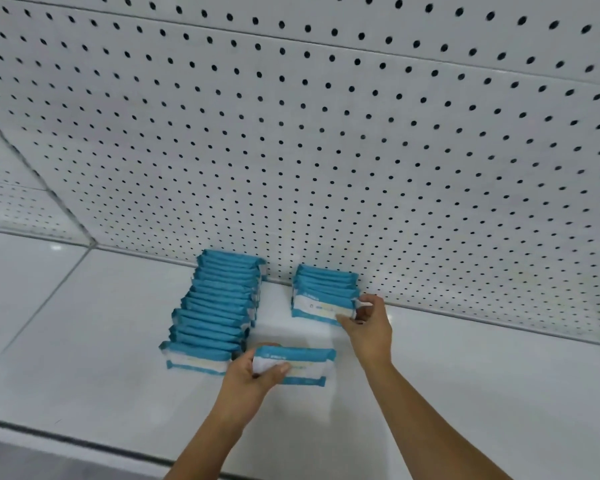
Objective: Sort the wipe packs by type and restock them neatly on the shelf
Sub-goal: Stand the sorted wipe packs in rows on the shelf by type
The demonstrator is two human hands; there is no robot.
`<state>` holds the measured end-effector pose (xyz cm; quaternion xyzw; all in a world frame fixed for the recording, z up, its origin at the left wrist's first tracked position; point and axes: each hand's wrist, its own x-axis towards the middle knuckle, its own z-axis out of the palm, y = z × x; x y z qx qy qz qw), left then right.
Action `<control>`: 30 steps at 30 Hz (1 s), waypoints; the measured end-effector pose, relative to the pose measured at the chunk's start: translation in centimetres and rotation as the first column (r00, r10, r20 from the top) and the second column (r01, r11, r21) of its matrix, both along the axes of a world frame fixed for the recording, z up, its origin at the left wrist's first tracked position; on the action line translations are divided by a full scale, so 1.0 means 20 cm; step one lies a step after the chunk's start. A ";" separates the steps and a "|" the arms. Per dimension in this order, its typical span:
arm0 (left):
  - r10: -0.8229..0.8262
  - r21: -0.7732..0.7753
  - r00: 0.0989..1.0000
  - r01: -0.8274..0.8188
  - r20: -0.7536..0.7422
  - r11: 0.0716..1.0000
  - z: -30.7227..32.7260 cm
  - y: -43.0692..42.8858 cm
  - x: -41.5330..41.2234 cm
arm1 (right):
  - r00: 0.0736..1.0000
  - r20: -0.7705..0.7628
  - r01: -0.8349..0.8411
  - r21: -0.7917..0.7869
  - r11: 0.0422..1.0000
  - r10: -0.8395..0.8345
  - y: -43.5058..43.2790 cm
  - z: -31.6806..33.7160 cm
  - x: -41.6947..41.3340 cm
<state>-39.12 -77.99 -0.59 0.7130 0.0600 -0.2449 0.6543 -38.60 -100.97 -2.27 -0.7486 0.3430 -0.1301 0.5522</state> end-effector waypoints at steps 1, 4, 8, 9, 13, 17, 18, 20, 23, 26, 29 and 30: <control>-0.005 0.008 1.000 0.005 0.005 1.000 0.00 0.00 0.01 | 1.000 0.004 0.012 0.021 1.000 -0.013 0.00 0.02 -0.02; -0.026 -0.008 1.000 0.026 0.013 1.000 -0.01 -0.02 0.03 | 0.990 0.045 0.136 0.014 0.991 -0.137 -0.01 0.07 -0.10; -0.049 -0.049 0.999 0.050 0.004 0.998 0.01 -0.07 0.02 | 0.986 0.152 0.013 0.299 0.954 -0.061 0.04 0.17 -0.28; -0.060 -0.058 0.998 0.060 0.003 0.997 0.01 -0.09 0.02 | 0.987 0.151 -0.100 0.369 0.924 0.047 0.07 0.18 -0.33; -0.124 -0.065 0.991 0.127 0.052 0.990 -0.01 -0.16 0.02 | 0.953 0.078 -0.303 0.333 0.893 0.294 0.16 0.13 -0.41; -0.173 0.003 0.972 0.175 0.161 0.985 -0.05 -0.20 0.03 | 0.973 0.006 -0.231 0.105 0.967 0.231 0.14 0.06 -0.37; -0.175 0.033 0.965 0.172 0.196 0.985 -0.06 -0.20 0.05 | 0.973 0.020 -0.230 0.051 0.972 0.229 0.13 0.05 -0.35; -0.173 0.086 0.955 0.156 0.240 0.984 -0.07 -0.24 0.09 | 0.976 0.045 -0.210 -0.043 0.977 0.212 0.12 0.02 -0.30; -0.121 0.136 0.957 0.087 0.264 0.987 -0.09 -0.32 0.16 | 0.987 0.070 -0.138 -0.082 0.987 0.144 0.11 -0.02 -0.21; -0.030 0.183 0.955 -0.026 0.297 0.983 -0.14 -0.39 0.23 | 0.993 0.099 -0.057 -0.118 0.991 0.069 0.11 -0.04 -0.12; 0.007 0.224 0.949 -0.082 0.316 0.971 -0.20 -0.42 0.31 | 0.995 0.101 0.027 -0.180 0.983 -0.008 0.12 -0.06 -0.06; 0.014 0.241 0.947 -0.096 0.320 0.966 -0.24 -0.43 0.33 | 0.996 0.081 0.054 -0.207 0.977 -0.038 0.11 -0.07 -0.04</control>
